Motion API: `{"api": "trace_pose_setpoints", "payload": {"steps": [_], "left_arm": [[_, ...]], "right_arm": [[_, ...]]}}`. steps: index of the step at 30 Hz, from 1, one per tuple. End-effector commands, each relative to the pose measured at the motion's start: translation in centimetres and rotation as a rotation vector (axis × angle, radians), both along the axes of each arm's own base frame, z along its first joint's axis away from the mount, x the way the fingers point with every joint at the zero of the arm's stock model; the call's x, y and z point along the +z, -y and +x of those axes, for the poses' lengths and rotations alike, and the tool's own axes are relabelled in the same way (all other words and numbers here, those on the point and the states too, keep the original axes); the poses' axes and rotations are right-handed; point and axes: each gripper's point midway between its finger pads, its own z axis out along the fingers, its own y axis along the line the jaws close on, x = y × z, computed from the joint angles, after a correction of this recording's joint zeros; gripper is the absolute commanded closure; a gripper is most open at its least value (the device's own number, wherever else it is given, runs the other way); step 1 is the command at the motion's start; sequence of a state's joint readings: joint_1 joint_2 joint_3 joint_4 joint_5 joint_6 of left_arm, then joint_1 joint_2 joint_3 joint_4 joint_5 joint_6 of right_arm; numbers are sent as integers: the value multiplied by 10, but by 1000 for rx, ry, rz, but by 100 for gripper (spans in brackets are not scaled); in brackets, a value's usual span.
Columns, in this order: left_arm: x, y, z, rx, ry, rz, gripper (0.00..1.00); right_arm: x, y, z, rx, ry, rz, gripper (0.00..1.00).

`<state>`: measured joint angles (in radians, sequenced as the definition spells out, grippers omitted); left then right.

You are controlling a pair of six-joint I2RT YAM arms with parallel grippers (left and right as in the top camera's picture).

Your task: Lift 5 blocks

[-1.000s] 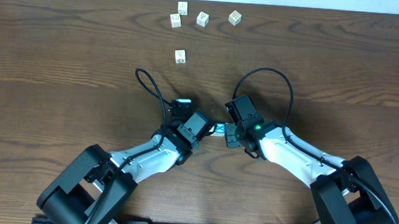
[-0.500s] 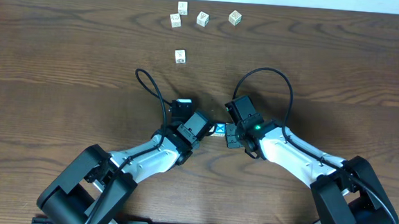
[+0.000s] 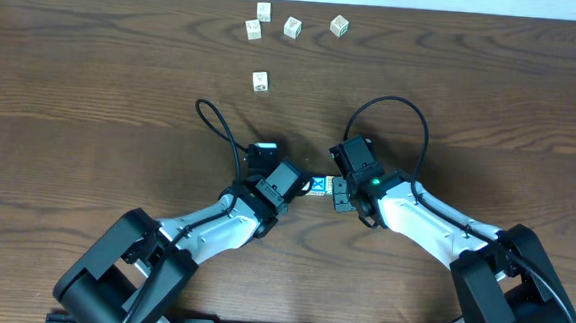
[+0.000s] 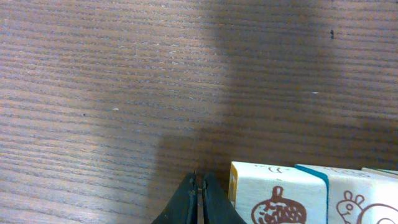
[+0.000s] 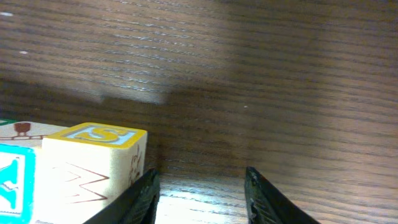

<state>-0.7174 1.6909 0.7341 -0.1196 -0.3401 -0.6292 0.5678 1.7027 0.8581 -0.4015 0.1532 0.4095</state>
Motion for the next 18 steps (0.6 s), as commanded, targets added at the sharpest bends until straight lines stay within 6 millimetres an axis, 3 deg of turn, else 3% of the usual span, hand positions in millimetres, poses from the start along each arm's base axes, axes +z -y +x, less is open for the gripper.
{"api": "trace_pose_setpoints", "payload": {"steps": [1,8,12,18], "left_arm": [[-14,31,-19,-86,-100,-98,92],[-14,31,-19,-86,-100,-97,93],[-14,31,-19,-86,-100,-97,92],[-14,31,-19,-86,-100,-98,92]], "right_arm": [[0,-24,-7,66,-36,69,55],[-4,7,-11,-3,-63,-34,54],[-5,22,-9,-40,-70,-65,45],[-2,42,1,-103,-51,-80,41]]}}
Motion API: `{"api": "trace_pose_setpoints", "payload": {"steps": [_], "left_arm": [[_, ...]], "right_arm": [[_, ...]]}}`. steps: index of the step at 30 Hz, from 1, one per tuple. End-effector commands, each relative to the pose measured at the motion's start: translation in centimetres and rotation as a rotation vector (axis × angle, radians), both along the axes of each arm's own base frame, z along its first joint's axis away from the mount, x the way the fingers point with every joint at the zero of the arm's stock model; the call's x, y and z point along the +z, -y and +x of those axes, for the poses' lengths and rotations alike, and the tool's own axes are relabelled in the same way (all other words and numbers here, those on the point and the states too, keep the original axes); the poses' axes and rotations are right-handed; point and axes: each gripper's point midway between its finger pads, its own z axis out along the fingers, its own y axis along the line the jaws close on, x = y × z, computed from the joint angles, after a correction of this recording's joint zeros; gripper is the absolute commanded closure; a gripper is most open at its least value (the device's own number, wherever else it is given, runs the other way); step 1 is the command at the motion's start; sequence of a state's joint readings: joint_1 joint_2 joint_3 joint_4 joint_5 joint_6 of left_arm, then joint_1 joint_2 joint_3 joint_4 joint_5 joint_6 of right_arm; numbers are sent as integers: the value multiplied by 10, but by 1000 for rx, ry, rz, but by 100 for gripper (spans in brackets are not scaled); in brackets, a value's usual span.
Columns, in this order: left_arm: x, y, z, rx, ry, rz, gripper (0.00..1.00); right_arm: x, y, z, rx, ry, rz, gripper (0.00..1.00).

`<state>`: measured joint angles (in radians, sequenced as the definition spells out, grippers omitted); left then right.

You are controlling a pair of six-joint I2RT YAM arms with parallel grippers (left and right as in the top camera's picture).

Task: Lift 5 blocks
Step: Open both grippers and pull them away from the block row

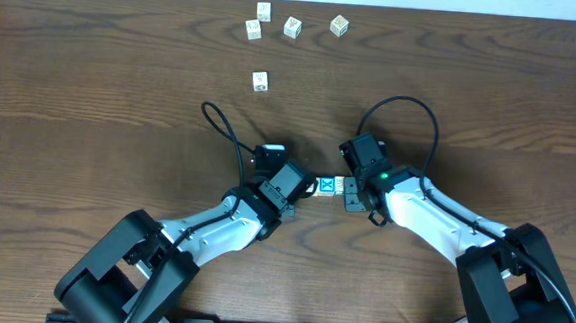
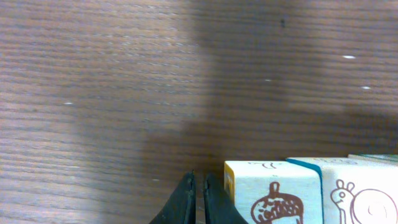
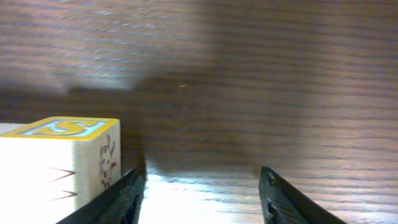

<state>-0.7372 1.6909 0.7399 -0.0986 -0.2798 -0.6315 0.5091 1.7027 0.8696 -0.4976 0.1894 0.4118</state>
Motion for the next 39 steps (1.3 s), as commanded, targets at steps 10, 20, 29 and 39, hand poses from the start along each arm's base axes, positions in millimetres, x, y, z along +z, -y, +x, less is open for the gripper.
{"api": "trace_pose_setpoints", "payload": {"steps": [10,20,29,39], "left_arm": [[-14,13,-15,-46,-83,-36,91],[-15,12,-15,-45,-85,-34,85],[-14,12,-15,-45,-83,-33,83],[7,-9,-2,3,20,61,93]], "right_arm": [[5,31,16,-93,32,-35,35],[51,53,74,-98,223,-134,15],[143,63,149,-61,446,-136,13],[203,85,178,-130,558,-120,80]]}}
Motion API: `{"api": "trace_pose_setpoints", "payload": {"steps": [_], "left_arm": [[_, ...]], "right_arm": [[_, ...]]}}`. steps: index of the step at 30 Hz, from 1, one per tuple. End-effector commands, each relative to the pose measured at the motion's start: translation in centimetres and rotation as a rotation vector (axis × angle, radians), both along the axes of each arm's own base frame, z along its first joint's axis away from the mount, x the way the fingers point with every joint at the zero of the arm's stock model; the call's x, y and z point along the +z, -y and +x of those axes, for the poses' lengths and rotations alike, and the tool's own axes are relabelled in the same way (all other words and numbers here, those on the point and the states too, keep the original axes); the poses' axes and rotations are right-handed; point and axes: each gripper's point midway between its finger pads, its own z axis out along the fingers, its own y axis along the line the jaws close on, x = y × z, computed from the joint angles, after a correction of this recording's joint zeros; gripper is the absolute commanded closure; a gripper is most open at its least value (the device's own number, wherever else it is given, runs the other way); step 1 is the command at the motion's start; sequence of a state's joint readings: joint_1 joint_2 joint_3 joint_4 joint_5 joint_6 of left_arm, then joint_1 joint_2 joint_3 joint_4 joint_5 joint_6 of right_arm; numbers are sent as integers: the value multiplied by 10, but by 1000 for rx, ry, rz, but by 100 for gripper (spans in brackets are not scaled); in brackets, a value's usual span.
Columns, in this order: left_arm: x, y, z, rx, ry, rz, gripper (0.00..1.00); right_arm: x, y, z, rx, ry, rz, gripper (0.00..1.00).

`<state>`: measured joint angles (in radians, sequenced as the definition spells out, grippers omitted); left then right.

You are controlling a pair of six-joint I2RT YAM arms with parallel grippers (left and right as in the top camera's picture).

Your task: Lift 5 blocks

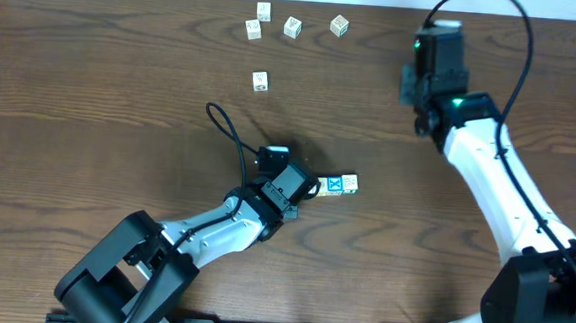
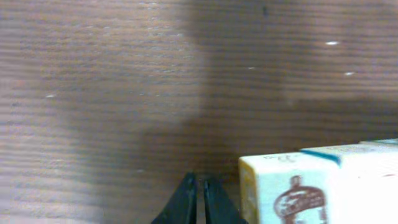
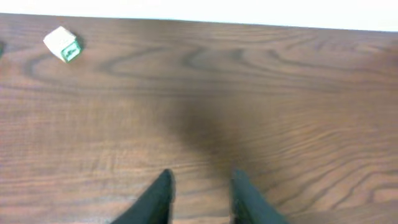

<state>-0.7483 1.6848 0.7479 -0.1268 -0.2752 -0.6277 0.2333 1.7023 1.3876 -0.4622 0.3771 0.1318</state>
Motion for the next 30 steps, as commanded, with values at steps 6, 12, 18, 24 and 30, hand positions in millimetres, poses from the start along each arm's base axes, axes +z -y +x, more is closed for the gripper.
{"api": "trace_pose_setpoints", "payload": {"steps": [6,12,18,24,30], "left_arm": [[30,-34,14,76,115,113,93],[101,-64,39,79,296,135,93],[236,-124,36,190,642,146,92],[348,-168,-26,190,960,102,76],[396,-205,-88,257,1170,-10,56]], "right_arm": [[4,6,-5,-6,-20,-20,96],[5,5,-4,-7,-13,-18,93],[6,5,-3,-4,-9,-20,77],[9,5,0,-5,10,-16,34],[14,3,5,-4,37,-9,1]]}}
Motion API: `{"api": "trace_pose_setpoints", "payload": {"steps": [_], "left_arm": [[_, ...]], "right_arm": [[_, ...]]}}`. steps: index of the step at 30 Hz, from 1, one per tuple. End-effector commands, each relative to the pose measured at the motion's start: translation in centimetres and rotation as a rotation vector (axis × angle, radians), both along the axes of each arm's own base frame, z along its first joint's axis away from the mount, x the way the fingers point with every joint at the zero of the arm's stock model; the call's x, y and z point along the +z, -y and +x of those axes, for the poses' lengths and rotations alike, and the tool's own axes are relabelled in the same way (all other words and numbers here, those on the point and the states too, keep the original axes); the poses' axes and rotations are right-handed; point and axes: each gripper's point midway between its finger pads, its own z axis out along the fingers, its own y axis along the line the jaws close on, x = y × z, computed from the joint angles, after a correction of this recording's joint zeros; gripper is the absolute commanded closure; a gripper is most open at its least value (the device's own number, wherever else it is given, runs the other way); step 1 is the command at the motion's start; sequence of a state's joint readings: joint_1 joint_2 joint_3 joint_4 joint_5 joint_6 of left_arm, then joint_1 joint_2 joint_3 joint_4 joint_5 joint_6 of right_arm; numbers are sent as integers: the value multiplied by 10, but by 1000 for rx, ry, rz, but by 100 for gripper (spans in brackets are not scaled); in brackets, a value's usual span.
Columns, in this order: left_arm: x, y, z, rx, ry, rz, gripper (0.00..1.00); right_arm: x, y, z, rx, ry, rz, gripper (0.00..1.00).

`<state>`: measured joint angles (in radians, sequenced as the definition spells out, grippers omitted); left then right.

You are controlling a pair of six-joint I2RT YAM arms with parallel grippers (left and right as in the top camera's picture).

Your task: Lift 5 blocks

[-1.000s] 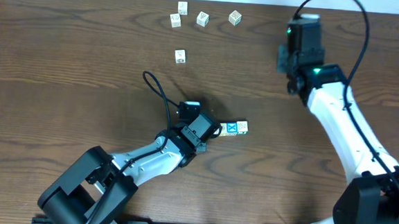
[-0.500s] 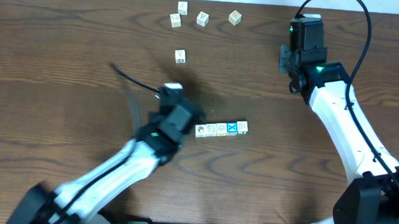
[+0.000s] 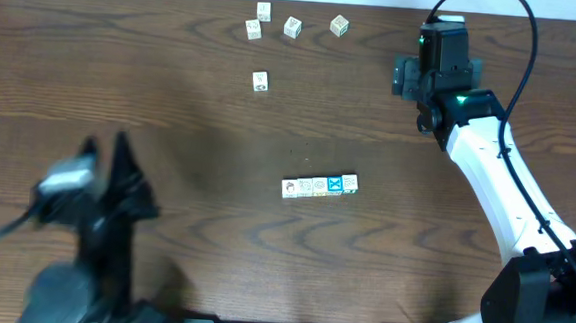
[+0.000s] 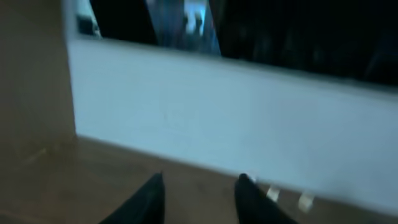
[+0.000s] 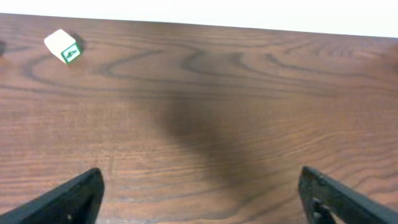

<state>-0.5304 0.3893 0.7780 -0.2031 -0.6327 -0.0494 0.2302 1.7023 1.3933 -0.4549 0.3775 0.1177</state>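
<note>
A short row of several picture blocks (image 3: 319, 186) lies on the dark wooden table, with no gripper near it. My left arm (image 3: 91, 195) is a blur at the lower left. Its gripper (image 4: 199, 193) is open and faces a pale wall, with two small blocks (image 4: 273, 194) far off. My right gripper (image 5: 202, 193) hangs wide open and empty over bare wood at the far right (image 3: 432, 75). A white block with green print (image 5: 63, 45) lies to its upper left.
Loose blocks lie at the table's far edge: a group of three (image 3: 264, 11), one with green print (image 3: 339, 25), and a single one nearer (image 3: 260, 81). The right arm (image 3: 488, 164) runs down the right side.
My left arm has left the row's left end and is now at the lower left, its gripper open instead of shut. The right gripper has opened much wider in the same place.
First both grippers flanked the block row at mid-table, the left shut at its left end, the right open at its right end, and they stayed so. Then the right arm was at the far right. Now the row lies alone, straight.
</note>
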Motion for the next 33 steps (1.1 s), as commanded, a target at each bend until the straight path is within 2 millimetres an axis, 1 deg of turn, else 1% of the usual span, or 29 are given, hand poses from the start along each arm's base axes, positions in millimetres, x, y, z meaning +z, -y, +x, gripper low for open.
{"api": "trace_pose_setpoints", "payload": {"steps": [1,4,7,10,13,15,26,29,33], "left_arm": [[14,-18,-23,36,63,10,51],[15,-32,-35,79,81,-10,42],[10,-39,-39,112,63,-5,33],[6,-38,-38,113,45,6,29],[4,-38,-38,112,39,10,28],[5,-38,-38,112,40,9,24],[3,-39,-38,118,35,12,23],[-6,-41,-37,134,-5,35,22],[-17,-35,-31,118,-31,52,22]], "right_arm": [[10,2,2,-10,28,-1,1],[10,2,2,-10,26,-1,1],[6,3,-1,-10,5,-6,1],[5,3,-2,-9,-2,-8,1],[1,4,-6,-9,-25,-13,1],[-1,4,-8,-9,-39,-16,1],[-2,4,-9,-8,-43,-17,1],[-2,4,-9,-9,-42,-17,1],[-2,4,-9,-9,-42,-17,1]]}}
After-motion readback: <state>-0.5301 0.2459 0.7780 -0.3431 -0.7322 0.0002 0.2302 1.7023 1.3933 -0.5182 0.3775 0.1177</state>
